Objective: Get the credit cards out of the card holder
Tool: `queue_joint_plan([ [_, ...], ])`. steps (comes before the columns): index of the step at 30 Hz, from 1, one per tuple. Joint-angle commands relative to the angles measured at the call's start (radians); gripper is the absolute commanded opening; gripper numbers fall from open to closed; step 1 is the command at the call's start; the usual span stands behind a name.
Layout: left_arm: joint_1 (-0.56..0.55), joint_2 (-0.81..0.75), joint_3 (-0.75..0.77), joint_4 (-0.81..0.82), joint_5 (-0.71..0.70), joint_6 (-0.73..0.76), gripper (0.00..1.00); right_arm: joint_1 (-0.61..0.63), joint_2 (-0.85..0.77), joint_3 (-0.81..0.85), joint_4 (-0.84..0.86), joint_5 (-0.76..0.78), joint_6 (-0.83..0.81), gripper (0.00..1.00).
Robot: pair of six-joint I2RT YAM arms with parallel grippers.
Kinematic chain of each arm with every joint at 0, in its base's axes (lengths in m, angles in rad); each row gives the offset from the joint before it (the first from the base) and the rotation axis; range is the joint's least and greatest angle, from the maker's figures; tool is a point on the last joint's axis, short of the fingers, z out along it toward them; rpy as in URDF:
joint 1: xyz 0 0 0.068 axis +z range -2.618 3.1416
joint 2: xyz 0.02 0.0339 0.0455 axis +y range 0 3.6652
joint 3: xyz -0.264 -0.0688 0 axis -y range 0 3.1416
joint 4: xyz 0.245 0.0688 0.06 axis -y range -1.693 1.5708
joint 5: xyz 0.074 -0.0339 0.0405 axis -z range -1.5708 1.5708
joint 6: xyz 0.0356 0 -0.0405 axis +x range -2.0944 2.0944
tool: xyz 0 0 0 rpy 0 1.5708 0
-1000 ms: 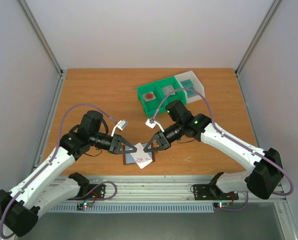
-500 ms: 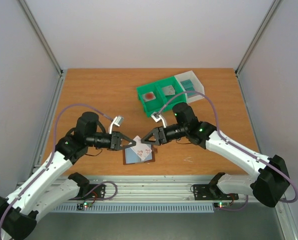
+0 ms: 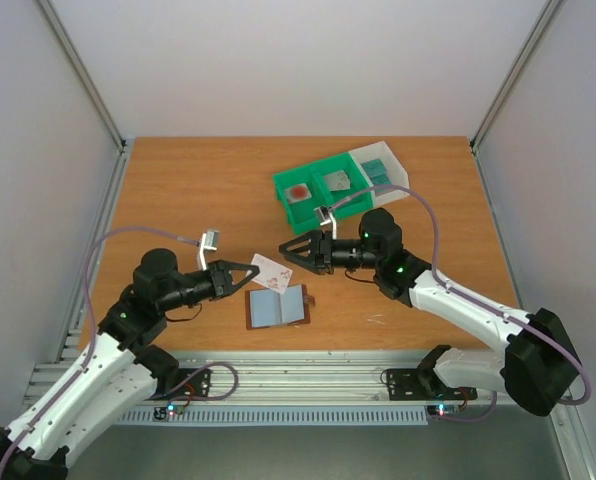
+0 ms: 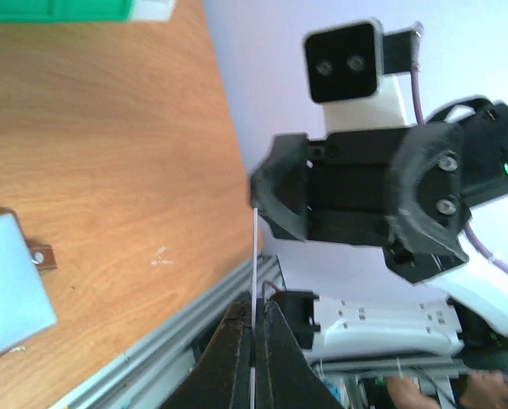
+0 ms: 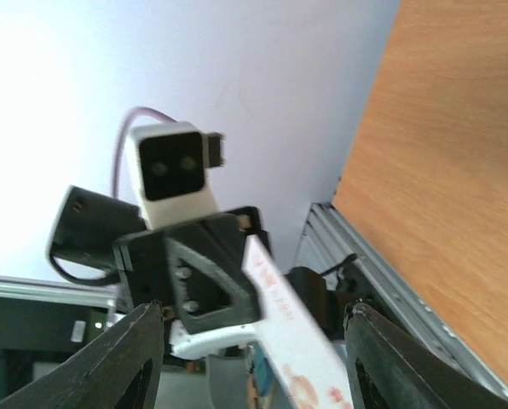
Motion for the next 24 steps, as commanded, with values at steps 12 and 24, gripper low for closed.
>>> queue_joint_plan([
  [12, 0.000, -0.218, -0.141, 0.180, -0.318, -0.188, 0.00, 0.051, 0.075, -0.058, 0.211, 0.119, 0.128, 0.64],
  [24, 0.000, -0.224, -0.161, 0.208, -0.356, -0.199, 0.00, 0.132, 0.171, -0.020, 0.320, 0.120, 0.169, 0.34],
])
